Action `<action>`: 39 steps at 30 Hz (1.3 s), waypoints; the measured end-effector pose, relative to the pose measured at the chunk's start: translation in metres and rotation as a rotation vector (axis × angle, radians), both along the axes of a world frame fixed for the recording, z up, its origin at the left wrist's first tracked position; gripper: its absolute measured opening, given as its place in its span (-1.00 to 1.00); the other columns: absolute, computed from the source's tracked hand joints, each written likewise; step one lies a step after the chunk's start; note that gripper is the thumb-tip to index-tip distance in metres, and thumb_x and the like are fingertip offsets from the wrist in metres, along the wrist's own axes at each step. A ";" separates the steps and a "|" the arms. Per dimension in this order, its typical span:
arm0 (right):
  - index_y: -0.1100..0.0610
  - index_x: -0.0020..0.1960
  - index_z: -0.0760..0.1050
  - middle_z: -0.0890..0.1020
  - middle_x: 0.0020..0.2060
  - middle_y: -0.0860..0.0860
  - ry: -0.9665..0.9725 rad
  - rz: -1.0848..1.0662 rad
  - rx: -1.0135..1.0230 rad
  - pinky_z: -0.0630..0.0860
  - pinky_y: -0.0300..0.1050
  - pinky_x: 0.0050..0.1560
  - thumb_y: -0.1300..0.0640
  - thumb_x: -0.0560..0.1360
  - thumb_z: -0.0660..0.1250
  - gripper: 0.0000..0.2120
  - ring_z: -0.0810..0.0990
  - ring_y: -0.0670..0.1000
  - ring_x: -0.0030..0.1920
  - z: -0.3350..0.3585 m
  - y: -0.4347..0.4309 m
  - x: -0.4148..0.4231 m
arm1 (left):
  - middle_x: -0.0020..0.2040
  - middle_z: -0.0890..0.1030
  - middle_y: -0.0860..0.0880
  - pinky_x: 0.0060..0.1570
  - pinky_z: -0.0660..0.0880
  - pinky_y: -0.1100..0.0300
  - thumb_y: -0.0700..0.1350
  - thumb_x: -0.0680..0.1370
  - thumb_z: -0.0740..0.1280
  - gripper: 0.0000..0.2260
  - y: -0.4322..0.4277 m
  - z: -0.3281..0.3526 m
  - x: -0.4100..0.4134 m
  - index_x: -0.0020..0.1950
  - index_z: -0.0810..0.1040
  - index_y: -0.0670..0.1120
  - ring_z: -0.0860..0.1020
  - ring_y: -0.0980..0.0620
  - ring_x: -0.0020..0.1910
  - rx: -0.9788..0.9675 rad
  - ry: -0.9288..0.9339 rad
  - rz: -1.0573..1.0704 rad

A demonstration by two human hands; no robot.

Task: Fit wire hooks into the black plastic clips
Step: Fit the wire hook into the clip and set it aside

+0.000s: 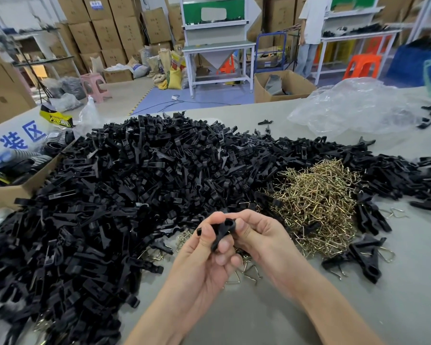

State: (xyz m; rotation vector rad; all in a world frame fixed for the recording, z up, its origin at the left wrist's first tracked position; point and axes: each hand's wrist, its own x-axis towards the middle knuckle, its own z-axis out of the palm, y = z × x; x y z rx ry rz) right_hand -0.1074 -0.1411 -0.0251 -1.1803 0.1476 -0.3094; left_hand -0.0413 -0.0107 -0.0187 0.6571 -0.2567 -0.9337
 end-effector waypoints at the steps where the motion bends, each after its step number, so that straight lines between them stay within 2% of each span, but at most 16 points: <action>1: 0.20 0.21 0.61 0.70 -0.18 0.18 0.002 0.001 -0.004 0.57 -0.03 0.04 0.10 0.61 0.27 -0.73 0.70 0.11 -0.15 0.000 -0.001 0.000 | -0.34 0.48 -0.03 -0.30 0.56 0.19 0.01 0.55 0.33 -0.79 -0.001 0.000 0.000 0.01 0.72 -0.05 0.42 0.12 -0.44 -0.004 0.006 -0.003; 5: 0.14 0.28 0.59 0.70 -0.12 0.16 -0.025 0.049 -0.003 0.59 -0.13 -0.05 0.10 0.64 0.29 -0.74 0.70 0.11 -0.13 0.003 -0.003 -0.002 | -0.34 0.48 -0.02 -0.35 0.54 0.20 0.02 0.45 0.39 -0.76 -0.004 0.003 0.000 0.02 0.73 -0.04 0.42 0.13 -0.46 0.009 0.021 0.034; 8: 0.03 0.29 0.60 0.69 -0.07 0.11 -0.010 0.036 -0.068 0.55 -0.10 -0.14 0.01 0.55 0.40 -0.68 0.67 0.08 -0.09 0.003 -0.001 -0.001 | -0.35 0.48 -0.02 -0.40 0.53 0.19 0.03 0.43 0.39 -0.69 -0.002 0.005 0.001 0.12 0.71 -0.04 0.43 0.12 -0.49 0.029 -0.006 0.047; 10: -0.02 0.27 0.61 0.69 -0.13 0.05 0.010 0.012 -0.093 0.52 -0.08 -0.20 -0.03 0.50 0.45 -0.65 0.66 0.04 -0.12 0.002 -0.001 0.001 | -0.34 0.51 -0.04 -0.40 0.52 0.18 0.04 0.47 0.38 -0.65 0.000 0.004 0.002 0.21 0.67 -0.04 0.45 0.10 -0.48 0.056 -0.080 0.045; 13: 0.03 0.25 0.62 0.64 -0.26 0.03 -0.018 -0.009 -0.082 0.57 -0.10 -0.20 -0.01 0.53 0.43 -0.69 0.64 0.05 -0.23 0.003 -0.003 -0.001 | -0.25 0.58 -0.09 -0.38 0.53 0.16 0.14 0.52 0.41 -0.58 0.003 0.004 0.003 0.31 0.60 -0.03 0.51 0.04 -0.40 0.151 -0.317 0.068; 15: 0.05 0.21 0.63 0.63 -0.24 0.06 -0.030 -0.058 -0.074 0.60 -0.03 -0.10 0.03 0.54 0.42 -0.74 0.61 0.07 -0.20 0.004 -0.005 -0.003 | -0.17 0.61 -0.13 -0.37 0.52 0.11 0.22 0.47 0.43 -0.53 0.003 0.003 0.001 0.28 0.61 0.01 0.55 -0.02 -0.34 0.241 -0.462 0.132; 17: 0.01 0.17 0.66 0.67 -0.12 0.06 -0.011 -0.133 -0.103 0.59 -0.08 0.07 0.07 0.53 0.43 -0.78 0.63 0.01 -0.10 0.006 -0.006 -0.006 | -0.12 0.62 -0.13 -0.30 0.48 0.03 0.24 0.41 0.46 -0.58 0.003 0.001 -0.002 0.20 0.63 0.08 0.57 -0.07 -0.31 0.355 -0.585 0.216; 20: -0.04 0.11 0.69 0.70 -0.11 -0.07 0.011 -0.204 -0.215 0.56 -0.26 0.04 0.17 0.55 0.44 -0.82 0.65 -0.11 -0.10 0.010 -0.005 -0.011 | -0.16 0.59 -0.15 -0.37 0.55 0.11 0.20 0.43 0.46 -0.73 0.005 -0.002 -0.009 0.04 0.58 0.11 0.58 -0.04 -0.29 0.435 -0.728 0.314; 23: -0.08 0.11 0.67 0.67 -0.20 -0.15 0.023 -0.233 -0.328 0.55 -0.28 0.04 0.18 0.55 0.44 -0.79 0.64 -0.16 -0.14 0.013 -0.006 -0.024 | -0.26 0.57 -0.21 -0.37 0.54 0.22 0.23 0.45 0.37 -0.76 0.007 -0.001 -0.014 -0.15 0.54 0.08 0.53 0.03 -0.35 0.530 -0.924 0.325; 26: -0.18 0.11 0.65 0.67 -0.17 -0.15 0.021 -0.243 -0.391 0.51 -0.35 0.00 0.16 0.54 0.45 -0.74 0.61 -0.21 -0.13 0.014 -0.013 -0.045 | -0.29 0.59 -0.13 -0.36 0.47 0.16 0.24 0.54 0.33 -0.76 0.005 0.000 -0.024 -0.11 0.57 0.08 0.48 0.11 -0.38 0.570 -1.080 0.272; 29: -0.17 0.11 0.65 0.63 -0.21 -0.14 -0.012 -0.281 -0.356 0.51 -0.32 -0.10 0.16 0.51 0.46 -0.73 0.57 -0.18 -0.21 0.014 -0.024 -0.070 | -0.36 0.52 -0.02 -0.42 0.37 0.25 0.22 0.55 0.28 -0.76 -0.009 0.005 -0.042 -0.11 0.57 0.08 0.42 0.14 -0.41 0.498 -1.103 0.209; 31: -0.16 0.12 0.66 0.58 -0.25 -0.18 -0.029 -0.356 -0.350 0.47 -0.36 -0.20 0.11 0.47 0.45 -0.73 0.51 -0.18 -0.28 0.016 -0.034 -0.086 | -0.34 0.50 -0.02 -0.38 0.38 0.27 0.18 0.56 0.28 -0.77 -0.023 0.011 -0.057 -0.10 0.57 0.06 0.42 0.13 -0.39 0.461 -1.143 0.186; 33: -0.19 0.13 0.64 0.53 -0.30 -0.21 -0.045 -0.434 -0.382 0.44 -0.36 -0.27 0.04 0.45 0.44 -0.72 0.47 -0.17 -0.32 0.021 -0.046 -0.103 | -0.30 0.54 -0.05 -0.35 0.40 0.13 0.15 0.59 0.29 -0.77 -0.041 0.018 -0.072 -0.08 0.58 0.03 0.43 0.11 -0.36 0.436 -1.159 0.165; 35: -0.23 0.18 0.61 0.54 -0.30 -0.20 -0.057 -0.507 -0.401 0.48 -0.31 -0.22 -0.05 0.44 0.44 -0.69 0.50 -0.14 -0.29 0.028 -0.062 -0.122 | -0.30 0.54 -0.04 -0.36 0.38 0.06 0.16 0.57 0.27 -0.75 -0.063 0.027 -0.088 -0.09 0.58 0.01 0.41 0.12 -0.37 0.425 -1.187 0.149; 37: -0.28 0.26 0.54 0.63 -0.20 -0.16 -0.082 -0.596 -0.369 0.56 -0.26 -0.10 -0.12 0.47 0.49 -0.63 0.60 -0.11 -0.17 0.033 -0.079 -0.143 | -0.34 0.54 0.07 -0.37 0.38 0.20 0.16 0.57 0.26 -0.75 -0.092 0.036 -0.103 -0.11 0.58 0.01 0.43 0.17 -0.38 0.401 -1.221 0.127; 39: -0.24 0.35 0.44 0.69 -0.03 -0.11 -0.104 -0.694 -0.279 0.60 -0.21 -0.01 -0.13 0.47 0.44 -0.54 0.68 -0.08 -0.01 0.038 -0.096 -0.164 | -0.34 0.57 0.18 -0.36 0.37 0.34 0.10 0.62 0.28 -0.79 -0.128 0.050 -0.120 -0.11 0.57 0.04 0.46 0.24 -0.40 0.395 -1.243 0.109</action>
